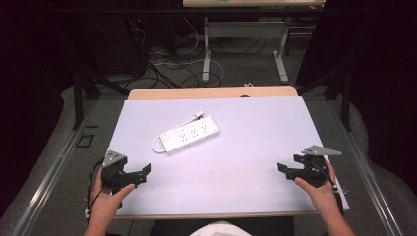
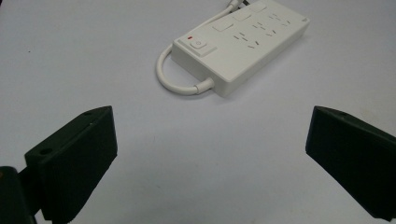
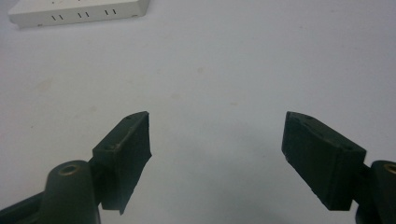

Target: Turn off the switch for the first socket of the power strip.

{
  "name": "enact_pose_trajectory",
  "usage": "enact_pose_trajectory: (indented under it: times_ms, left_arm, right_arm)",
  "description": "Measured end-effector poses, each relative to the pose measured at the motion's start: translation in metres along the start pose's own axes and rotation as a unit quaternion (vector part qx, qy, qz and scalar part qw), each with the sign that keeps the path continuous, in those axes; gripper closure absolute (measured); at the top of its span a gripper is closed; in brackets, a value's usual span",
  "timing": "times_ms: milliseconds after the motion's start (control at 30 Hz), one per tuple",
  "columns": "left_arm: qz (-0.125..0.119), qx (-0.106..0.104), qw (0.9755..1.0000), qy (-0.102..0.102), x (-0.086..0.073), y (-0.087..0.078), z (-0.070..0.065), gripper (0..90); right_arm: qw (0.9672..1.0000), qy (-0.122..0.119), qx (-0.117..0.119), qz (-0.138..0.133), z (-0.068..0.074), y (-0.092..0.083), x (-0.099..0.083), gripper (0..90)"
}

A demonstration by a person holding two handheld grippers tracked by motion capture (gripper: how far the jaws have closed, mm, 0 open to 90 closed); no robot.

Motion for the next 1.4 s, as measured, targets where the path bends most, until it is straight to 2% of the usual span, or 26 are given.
enact_pose_trajectory:
  times_ms: [267, 433, 533, 600, 800, 833, 900, 1000, 1100, 1400]
  left_arm:
    - [0.016, 0.01, 0.9998, -0.001, -0.002, 0.002, 0.002, 2.9]
    - [0.02, 0.009, 0.9998, 0.002, -0.002, 0.004, 0.0, 3.7]
    - [0.025, 0.009, 0.9996, 0.007, -0.003, 0.006, -0.003, 4.9]
    - [0.03, 0.012, 0.9994, 0.015, -0.004, 0.008, -0.005, 5.9]
    - [0.036, 0.012, 0.9991, 0.021, -0.005, 0.01, -0.01, 9.9]
    - [0.039, 0.014, 0.9987, 0.029, -0.005, 0.009, -0.01, 11.3]
    - [0.037, 0.018, 0.9987, 0.029, -0.004, 0.009, -0.01, 15.1]
    - [0.038, 0.01, 0.999, 0.022, -0.002, 0.009, -0.012, 16.6]
    - [0.04, 0.012, 0.9989, 0.02, 0.001, 0.008, -0.014, 19.0]
    - [0.033, 0.002, 0.9987, 0.038, 0.019, 0.006, -0.023, 24.0]
  right_arm:
    - [1.0, 0.0, 0.0, 0.009, -0.002, 0.006, -0.003, 21.6]
    - [0.9999, 0.009, 0.001, 0.012, -0.005, 0.007, -0.004, 20.9]
    - [0.9999, 0.009, -0.009, 0.01, -0.009, 0.006, -0.004, 19.7]
    - [0.9996, 0.023, -0.011, 0.01, -0.009, 0.005, -0.005, 19.6]
    - [0.9995, 0.024, -0.013, 0.014, -0.012, 0.005, -0.007, 18.2]
    - [0.9996, 0.023, -0.013, 0.013, -0.012, 0.005, -0.007, 18.2]
    - [0.9996, 0.023, -0.012, 0.014, -0.012, 0.006, -0.008, 18.0]
    - [0.9996, 0.019, -0.013, 0.014, -0.011, 0.006, -0.008, 17.8]
    - [0.9995, 0.021, -0.011, 0.018, -0.01, 0.007, -0.008, 17.8]
    - [0.9995, 0.025, -0.016, 0.014, -0.011, 0.008, -0.008, 17.9]
Point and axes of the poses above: each handheld gripper's, and its own axes: y roughly forward along the jaws, x roughly out of its top, z roughly to its left, the point moved 7 cm from there along y, roughly forward along the jaws, and after that the axes turned 13 degrees about z, right-handed, at the moved point
